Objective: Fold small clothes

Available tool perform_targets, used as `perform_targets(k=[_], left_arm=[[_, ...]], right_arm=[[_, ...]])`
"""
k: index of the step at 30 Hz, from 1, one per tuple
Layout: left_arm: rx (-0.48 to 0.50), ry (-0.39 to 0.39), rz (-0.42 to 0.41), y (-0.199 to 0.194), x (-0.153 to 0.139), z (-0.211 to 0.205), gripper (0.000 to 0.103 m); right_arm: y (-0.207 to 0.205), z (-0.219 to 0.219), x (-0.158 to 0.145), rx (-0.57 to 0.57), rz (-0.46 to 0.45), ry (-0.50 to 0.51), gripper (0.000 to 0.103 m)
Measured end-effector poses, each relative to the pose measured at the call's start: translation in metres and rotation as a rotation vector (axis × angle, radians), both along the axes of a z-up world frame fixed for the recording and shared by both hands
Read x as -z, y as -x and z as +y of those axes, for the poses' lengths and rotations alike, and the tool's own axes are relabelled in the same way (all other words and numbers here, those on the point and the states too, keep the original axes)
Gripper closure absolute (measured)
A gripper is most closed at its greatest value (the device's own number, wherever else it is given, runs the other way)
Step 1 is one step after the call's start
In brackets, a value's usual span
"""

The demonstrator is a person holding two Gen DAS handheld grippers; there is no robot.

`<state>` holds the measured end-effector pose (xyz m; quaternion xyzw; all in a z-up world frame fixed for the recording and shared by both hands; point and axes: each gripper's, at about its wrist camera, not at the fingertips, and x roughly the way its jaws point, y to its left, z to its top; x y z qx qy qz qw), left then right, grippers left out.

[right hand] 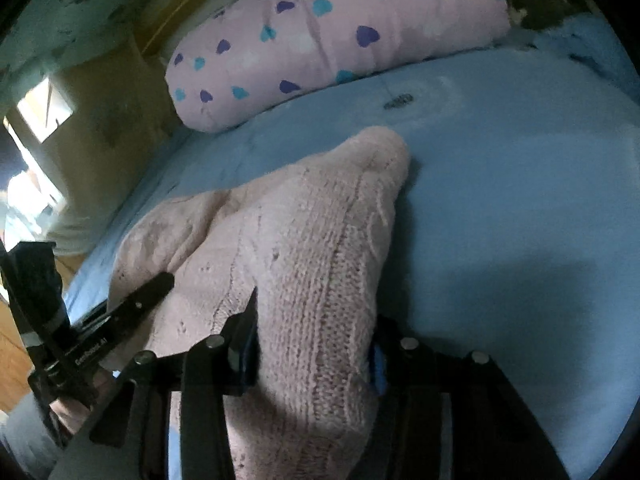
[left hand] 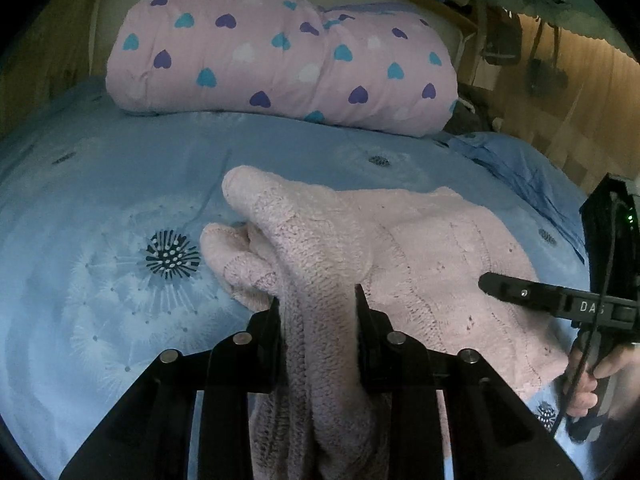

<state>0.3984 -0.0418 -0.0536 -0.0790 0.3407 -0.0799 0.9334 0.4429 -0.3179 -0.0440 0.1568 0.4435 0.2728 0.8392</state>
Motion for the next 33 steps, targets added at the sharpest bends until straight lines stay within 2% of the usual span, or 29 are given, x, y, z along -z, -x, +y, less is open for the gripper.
perform_targets(k=[4, 10, 24, 26, 28, 31, 32, 33], left_arm=[[-0.004, -0.025, -0.011, 0.0010, 0.0016, -0.0035, 0.080], [-0.006, -0.016, -0.010, 0.0023, 0.0024, -0.0050, 0.080], [-0.012, -0.027, -0.007, 0.0013, 0.0024, -0.0061, 0.076], [-0.014, -0.029, -0.003, 0.0009, 0.0032, -0.0066, 0.075], [-0.017, -0.036, 0.005, -0.0002, 0.0042, -0.0074, 0.072], [-0.033, -0.045, 0.023, -0.0023, 0.0062, -0.0059, 0.059], [-0.042, -0.044, 0.029, -0.0030, 0.0068, -0.0041, 0.051], [-0.067, -0.044, 0.042, -0.0041, 0.0079, -0.0009, 0.039]], right_arm=[[0.0011, 0.0025, -0.0004, 0.001, -0.018, 0.014, 0.057], [0.0029, -0.0021, 0.0040, 0.004, -0.015, -0.018, 0.055], [0.0027, -0.0018, 0.0053, 0.006, -0.011, -0.023, 0.054], [0.0026, -0.0019, 0.0056, 0.008, -0.008, -0.026, 0.051], [0.0010, -0.0017, 0.0060, 0.013, 0.000, -0.031, 0.047], [0.0015, -0.0030, 0.0068, 0.028, 0.006, -0.047, 0.040], [0.0015, -0.0028, 0.0067, 0.028, 0.007, -0.045, 0.039], [0.0018, -0.0023, 0.0061, 0.031, 0.008, -0.040, 0.037]])
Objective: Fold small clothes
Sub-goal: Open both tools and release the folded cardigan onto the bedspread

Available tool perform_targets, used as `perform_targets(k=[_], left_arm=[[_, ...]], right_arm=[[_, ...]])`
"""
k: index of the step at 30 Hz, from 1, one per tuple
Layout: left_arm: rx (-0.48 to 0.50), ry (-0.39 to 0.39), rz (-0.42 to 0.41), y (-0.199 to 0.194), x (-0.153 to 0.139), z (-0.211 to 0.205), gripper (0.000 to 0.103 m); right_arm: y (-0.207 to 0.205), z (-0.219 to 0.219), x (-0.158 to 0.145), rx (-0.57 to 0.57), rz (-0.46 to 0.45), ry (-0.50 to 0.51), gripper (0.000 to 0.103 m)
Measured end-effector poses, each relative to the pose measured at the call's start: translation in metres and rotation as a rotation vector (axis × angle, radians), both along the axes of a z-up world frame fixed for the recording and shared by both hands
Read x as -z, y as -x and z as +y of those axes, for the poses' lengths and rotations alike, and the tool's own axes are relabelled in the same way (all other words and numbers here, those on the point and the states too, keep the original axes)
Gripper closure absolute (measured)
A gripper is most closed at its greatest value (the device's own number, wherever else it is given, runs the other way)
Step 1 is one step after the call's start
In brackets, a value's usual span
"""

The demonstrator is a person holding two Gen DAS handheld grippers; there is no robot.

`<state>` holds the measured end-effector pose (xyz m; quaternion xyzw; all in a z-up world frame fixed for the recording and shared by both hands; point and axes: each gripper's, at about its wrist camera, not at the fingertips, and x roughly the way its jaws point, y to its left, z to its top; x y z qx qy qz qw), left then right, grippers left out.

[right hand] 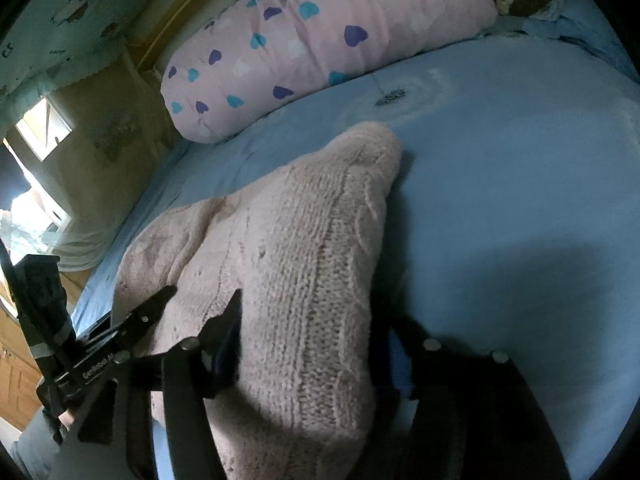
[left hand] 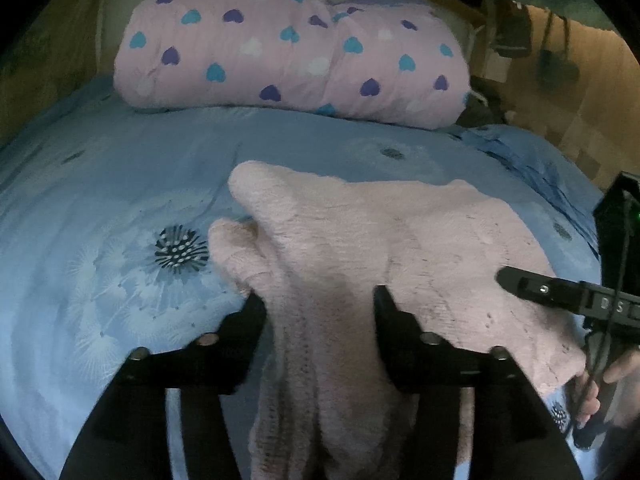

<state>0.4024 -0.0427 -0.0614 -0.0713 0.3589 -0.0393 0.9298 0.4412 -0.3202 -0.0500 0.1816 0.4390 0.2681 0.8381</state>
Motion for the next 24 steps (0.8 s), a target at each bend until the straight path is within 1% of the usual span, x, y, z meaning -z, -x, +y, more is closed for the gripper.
perform_targets(k=[1, 2, 3, 6, 7, 9, 11, 12, 13, 14, 16, 20, 22, 24], left_arm=[[-0.028, -0.004, 0.015, -0.001, 0.001, 0.003, 0.031], [-0.055, -0.002, 0.030, -0.002, 0.003, 0.007, 0.019], [-0.076, 0.026, 0.053, -0.003, 0.006, 0.012, 0.015], [-0.085, 0.133, 0.101, -0.003, 0.011, 0.027, 0.015], [-0.088, 0.145, 0.107, -0.003, 0.011, 0.029, 0.015], [-0.097, 0.153, 0.121, 0.000, 0.008, 0.032, 0.015], [-0.104, 0.133, 0.134, 0.003, 0.003, 0.030, 0.015], [-0.096, 0.106, 0.137, 0.007, -0.003, 0.028, 0.015], [-0.088, 0.081, 0.134, 0.009, -0.009, 0.026, 0.015], [-0.082, 0.055, 0.126, 0.013, -0.016, 0.024, 0.015], [-0.069, 0.006, 0.095, 0.025, -0.035, 0.020, 0.015], [-0.048, -0.062, 0.019, 0.049, -0.080, 0.012, 0.015], [-0.042, -0.076, -0.023, 0.065, -0.102, 0.010, 0.015], [-0.039, -0.097, -0.067, 0.083, -0.122, 0.007, 0.014]], right_arm=[[0.000, 0.001, -0.001, 0.004, 0.000, 0.010, 0.034], [0.001, 0.003, -0.003, 0.009, -0.003, 0.029, 0.031], [0.001, 0.006, -0.004, 0.019, -0.004, 0.058, 0.029], [0.000, 0.015, -0.010, 0.045, 0.011, 0.137, 0.019], [0.000, 0.016, -0.012, 0.054, 0.019, 0.151, 0.014], [0.001, 0.017, -0.015, 0.064, 0.028, 0.164, 0.013], [0.003, 0.016, -0.018, 0.076, 0.039, 0.163, 0.013], [0.004, 0.014, -0.019, 0.083, 0.048, 0.159, 0.012], [0.006, 0.011, -0.021, 0.100, 0.066, 0.147, 0.010], [0.008, 0.009, -0.023, 0.117, 0.079, 0.139, 0.004], [0.013, 0.001, -0.030, 0.168, 0.093, 0.111, 0.002], [0.036, -0.018, -0.060, 0.266, 0.022, -0.067, 0.001], [0.049, -0.023, -0.075, 0.294, -0.020, -0.117, 0.001], [0.067, -0.026, -0.089, 0.304, -0.062, -0.144, 0.000]])
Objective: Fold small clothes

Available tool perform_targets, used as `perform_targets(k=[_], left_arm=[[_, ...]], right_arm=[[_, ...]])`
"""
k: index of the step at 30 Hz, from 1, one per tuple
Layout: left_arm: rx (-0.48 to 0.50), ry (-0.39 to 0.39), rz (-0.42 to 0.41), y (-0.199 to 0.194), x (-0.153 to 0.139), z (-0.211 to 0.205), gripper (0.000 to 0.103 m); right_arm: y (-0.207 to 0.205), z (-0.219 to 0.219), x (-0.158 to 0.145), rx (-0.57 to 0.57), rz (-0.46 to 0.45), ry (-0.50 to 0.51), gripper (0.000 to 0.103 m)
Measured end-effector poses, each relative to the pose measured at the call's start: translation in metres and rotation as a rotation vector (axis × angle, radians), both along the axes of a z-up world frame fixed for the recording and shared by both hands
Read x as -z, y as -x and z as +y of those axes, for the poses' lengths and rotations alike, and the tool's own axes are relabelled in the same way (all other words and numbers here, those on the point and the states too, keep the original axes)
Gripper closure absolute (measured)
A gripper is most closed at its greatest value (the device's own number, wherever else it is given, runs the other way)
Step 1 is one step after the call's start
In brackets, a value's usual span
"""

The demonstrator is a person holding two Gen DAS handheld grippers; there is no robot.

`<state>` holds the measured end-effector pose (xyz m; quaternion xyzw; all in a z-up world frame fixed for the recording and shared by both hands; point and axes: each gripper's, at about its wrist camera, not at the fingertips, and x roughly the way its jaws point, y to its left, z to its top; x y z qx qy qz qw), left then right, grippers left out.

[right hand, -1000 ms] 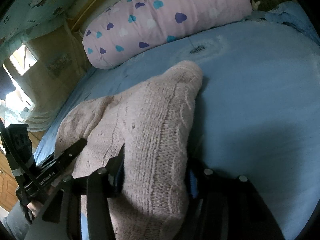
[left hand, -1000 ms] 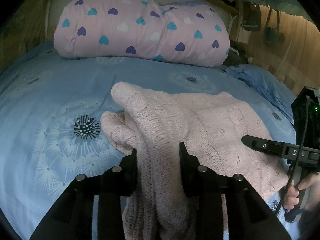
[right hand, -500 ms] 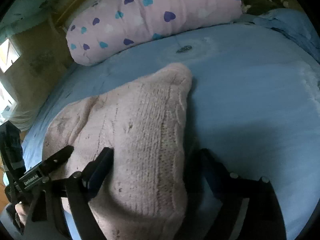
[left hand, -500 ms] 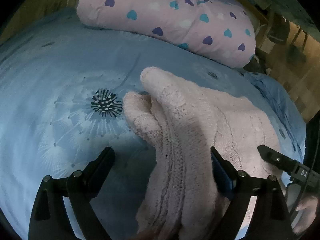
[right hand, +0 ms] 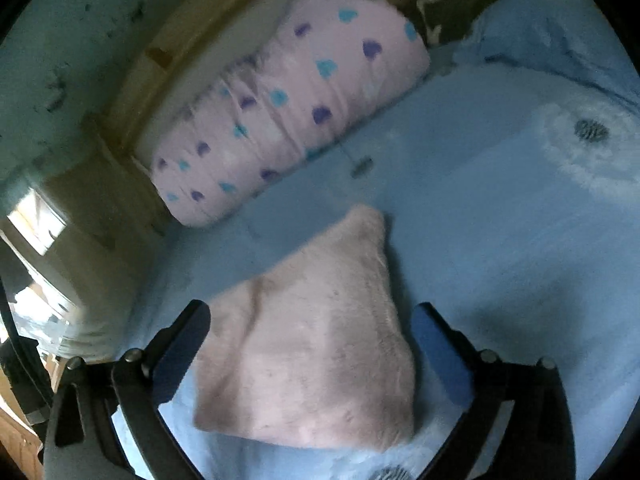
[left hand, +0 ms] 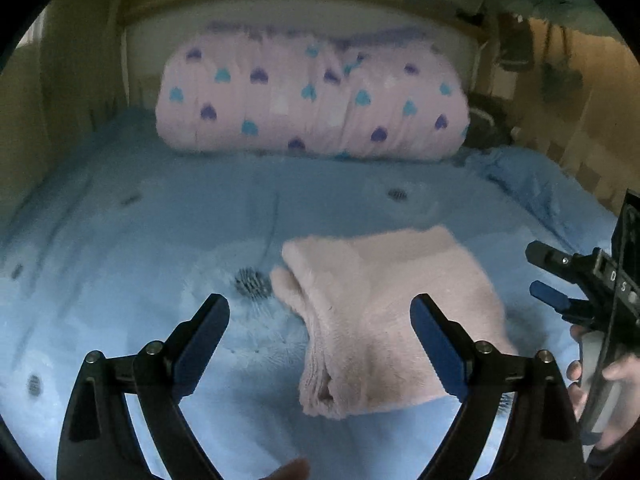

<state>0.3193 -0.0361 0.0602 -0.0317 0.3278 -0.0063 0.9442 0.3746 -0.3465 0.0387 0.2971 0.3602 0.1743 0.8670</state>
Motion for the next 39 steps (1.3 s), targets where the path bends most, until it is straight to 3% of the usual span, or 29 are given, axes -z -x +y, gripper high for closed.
perform_targets(k=[4, 6, 9, 14, 19, 23, 26, 29, 36, 39], left_arm=[[0.024, -0.048, -0.059, 0.031, -0.021, -0.008, 0.013], [0.017, -0.116, -0.113, 0.049, -0.028, -0.015, 0.013], [0.048, -0.144, -0.178, 0.072, -0.030, -0.020, 0.009], [0.074, -0.094, -0.207, 0.084, -0.016, -0.020, 0.004], [0.078, 0.085, -0.231, 0.062, 0.025, -0.010, 0.004], [0.014, 0.067, -0.169, 0.043, 0.062, -0.009, 0.004], [0.001, -0.010, -0.153, 0.040, 0.079, -0.013, 0.004], [-0.004, 0.006, -0.171, 0.045, 0.085, -0.010, 0.004], [0.014, 0.040, -0.173, 0.047, 0.088, -0.007, 0.004], [0.014, 0.046, -0.162, 0.046, 0.089, -0.007, 0.004]], right_arm=[[0.030, -0.002, -0.018, -0.003, -0.070, 0.015, 0.000], [0.043, -0.001, -0.025, -0.018, -0.095, 0.046, 0.000], [0.064, 0.003, -0.036, -0.044, -0.142, 0.122, 0.000], [0.104, 0.017, -0.051, -0.100, -0.285, 0.325, 0.000], [0.119, 0.043, -0.038, -0.169, -0.369, 0.512, 0.000], [0.114, 0.066, -0.017, -0.203, -0.427, 0.617, 0.000], [0.110, 0.079, -0.001, -0.204, -0.450, 0.632, 0.000], [0.112, 0.084, 0.013, -0.201, -0.452, 0.646, 0.000], [0.124, 0.087, 0.010, -0.199, -0.517, 0.653, 0.000], [0.121, 0.087, 0.011, -0.200, -0.506, 0.652, 0.000]])
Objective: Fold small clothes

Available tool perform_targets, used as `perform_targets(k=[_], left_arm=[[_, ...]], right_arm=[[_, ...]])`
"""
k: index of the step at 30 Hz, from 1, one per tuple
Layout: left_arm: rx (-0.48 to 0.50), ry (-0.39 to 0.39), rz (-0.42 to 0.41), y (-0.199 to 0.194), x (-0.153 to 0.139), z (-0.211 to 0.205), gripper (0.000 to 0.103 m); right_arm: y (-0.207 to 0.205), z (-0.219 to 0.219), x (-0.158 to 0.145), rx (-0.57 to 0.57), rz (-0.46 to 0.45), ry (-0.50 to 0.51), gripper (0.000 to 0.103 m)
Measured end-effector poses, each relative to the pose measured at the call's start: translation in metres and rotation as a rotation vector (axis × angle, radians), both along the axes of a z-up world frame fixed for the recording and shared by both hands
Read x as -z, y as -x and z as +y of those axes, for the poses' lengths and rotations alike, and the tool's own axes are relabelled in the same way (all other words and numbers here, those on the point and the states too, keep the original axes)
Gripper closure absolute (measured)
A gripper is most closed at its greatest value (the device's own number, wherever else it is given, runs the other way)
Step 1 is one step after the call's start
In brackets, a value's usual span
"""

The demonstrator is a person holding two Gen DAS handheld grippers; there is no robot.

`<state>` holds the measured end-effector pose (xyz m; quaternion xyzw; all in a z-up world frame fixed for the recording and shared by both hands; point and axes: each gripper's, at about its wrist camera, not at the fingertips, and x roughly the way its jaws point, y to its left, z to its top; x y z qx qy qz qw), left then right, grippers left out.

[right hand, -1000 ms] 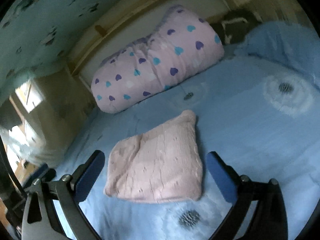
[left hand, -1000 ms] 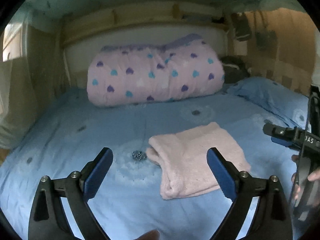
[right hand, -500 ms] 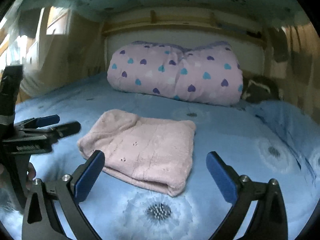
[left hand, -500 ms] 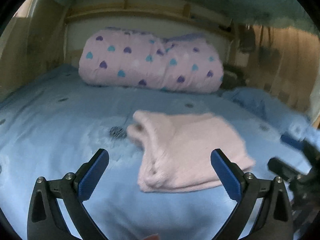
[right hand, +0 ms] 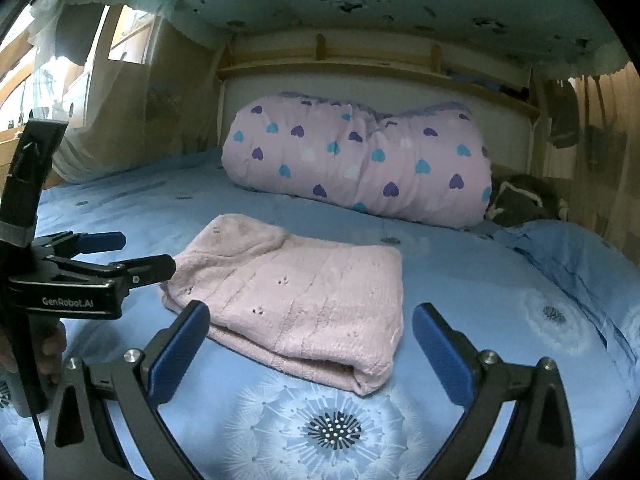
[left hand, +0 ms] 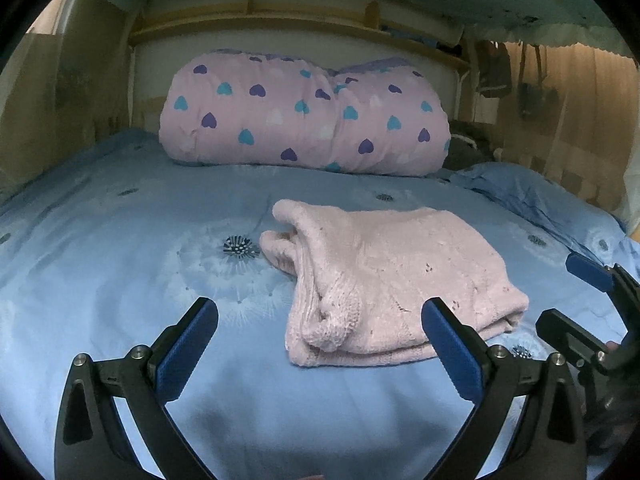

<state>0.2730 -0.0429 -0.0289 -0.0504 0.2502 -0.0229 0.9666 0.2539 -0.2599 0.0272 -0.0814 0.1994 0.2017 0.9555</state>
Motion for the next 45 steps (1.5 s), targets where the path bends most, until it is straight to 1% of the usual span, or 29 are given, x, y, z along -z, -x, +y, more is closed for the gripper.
perform_targets(k=[4, 12, 27, 45], left_arm=[[0.001, -0.001, 0.003, -0.001, 0.000, -0.001, 0.004], [0.026, -0.043, -0.012, 0.002, 0.000, -0.010, 0.004], [0.028, -0.044, -0.011, 0.002, -0.001, -0.011, 0.004], [0.031, -0.048, -0.009, 0.002, 0.000, -0.013, 0.004]], right_arm=[[-0.002, 0.004, 0.002, 0.000, 0.014, 0.021, 0.000], [-0.001, 0.005, 0.002, -0.001, 0.016, 0.027, 0.000], [-0.002, 0.010, 0.006, 0.005, 0.043, 0.036, 0.000], [-0.002, 0.012, 0.006, 0.007, 0.044, 0.039, 0.000]])
